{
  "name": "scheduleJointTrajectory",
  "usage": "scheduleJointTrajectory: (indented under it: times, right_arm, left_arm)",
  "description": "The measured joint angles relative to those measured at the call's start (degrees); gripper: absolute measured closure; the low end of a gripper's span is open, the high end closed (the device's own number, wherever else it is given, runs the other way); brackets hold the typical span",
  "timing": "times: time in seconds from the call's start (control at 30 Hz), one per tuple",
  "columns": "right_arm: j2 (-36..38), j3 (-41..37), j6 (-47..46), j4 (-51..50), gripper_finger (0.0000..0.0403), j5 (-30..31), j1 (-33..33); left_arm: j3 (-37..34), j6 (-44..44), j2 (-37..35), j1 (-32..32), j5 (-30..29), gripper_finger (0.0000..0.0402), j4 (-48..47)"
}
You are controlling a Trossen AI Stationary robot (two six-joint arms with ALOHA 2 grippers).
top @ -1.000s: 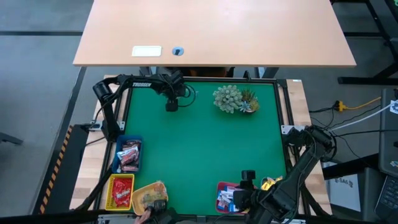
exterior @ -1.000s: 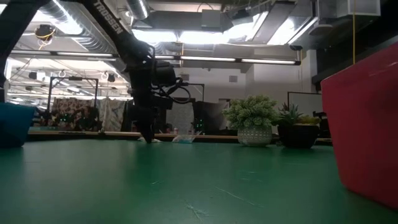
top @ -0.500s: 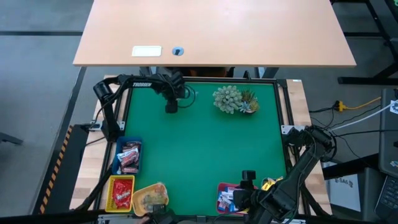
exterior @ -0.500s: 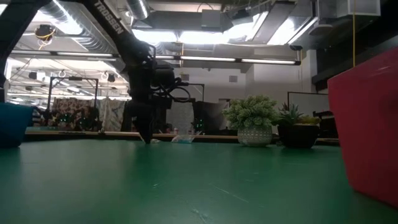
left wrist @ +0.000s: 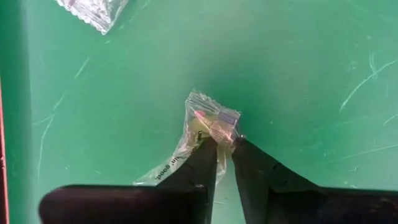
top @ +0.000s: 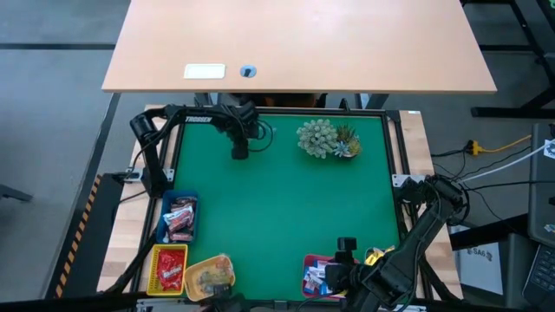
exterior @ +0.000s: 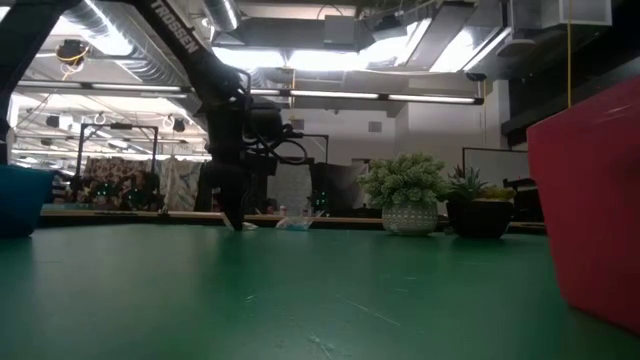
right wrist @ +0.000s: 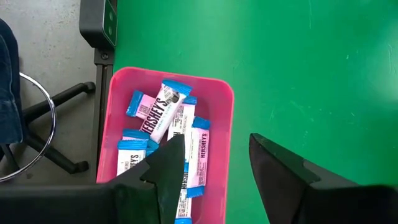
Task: Sort candy
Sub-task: Put the transparent candy into the orange bin
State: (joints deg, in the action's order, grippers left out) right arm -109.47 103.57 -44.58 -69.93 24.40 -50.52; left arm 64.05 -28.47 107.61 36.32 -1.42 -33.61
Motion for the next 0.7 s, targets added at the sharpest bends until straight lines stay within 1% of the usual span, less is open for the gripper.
scheduleJointTrajectory:
  times: [0.3, 0.4, 0.57, 0.7]
  right_arm:
    - [0.0, 0.0, 0.0, 0.0, 0.0223, 0.0, 0.0]
    - [0.0, 0.0, 0.0, 0.0, 0.0223, 0.0, 0.0]
    - [0.0, 0.0, 0.0, 0.0, 0.0223, 0.0, 0.0]
    - [0.0, 0.0, 0.0, 0.0, 0.0223, 0.0, 0.0]
  left_arm:
    - [0.7, 0.0, -0.4, -3.0, -2.0, 0.0390, -0.6]
    - [2.3, 1.8, -0.8, -4.4, 0.0, 0.0397, -0.9]
    - [6.0, 5.6, -1.4, -6.5, 1.6, 0.0401, -1.3]
    - [9.1, 8.5, -1.4, -9.3, 5.6, 0.0401, -1.9]
